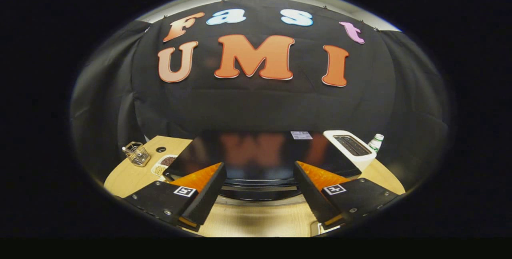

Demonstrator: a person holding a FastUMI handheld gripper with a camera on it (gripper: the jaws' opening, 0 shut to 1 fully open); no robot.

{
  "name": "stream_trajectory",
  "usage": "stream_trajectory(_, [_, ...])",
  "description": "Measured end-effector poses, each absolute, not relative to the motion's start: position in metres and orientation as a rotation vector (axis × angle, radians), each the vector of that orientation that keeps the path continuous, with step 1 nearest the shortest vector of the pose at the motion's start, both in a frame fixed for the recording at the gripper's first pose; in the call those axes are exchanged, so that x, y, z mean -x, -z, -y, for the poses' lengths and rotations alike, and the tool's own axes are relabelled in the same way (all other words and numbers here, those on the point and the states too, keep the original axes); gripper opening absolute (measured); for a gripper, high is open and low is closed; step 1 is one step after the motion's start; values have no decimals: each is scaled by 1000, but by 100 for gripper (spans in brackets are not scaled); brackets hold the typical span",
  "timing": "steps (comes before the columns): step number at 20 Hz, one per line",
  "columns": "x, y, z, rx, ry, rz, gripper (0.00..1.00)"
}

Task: Open the toaster oven, put the food inside, and close the toaster oven door.

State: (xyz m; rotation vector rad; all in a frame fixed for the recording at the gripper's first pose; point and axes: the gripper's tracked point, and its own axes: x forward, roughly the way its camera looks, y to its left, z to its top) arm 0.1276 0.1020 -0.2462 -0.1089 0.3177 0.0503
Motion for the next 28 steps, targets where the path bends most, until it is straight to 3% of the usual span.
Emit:
stream_trajectory(6, [-130, 263, -110, 98, -85, -375, 99])
stream_trajectory(28, [-32, 287, -107, 155, -83, -487, 100])
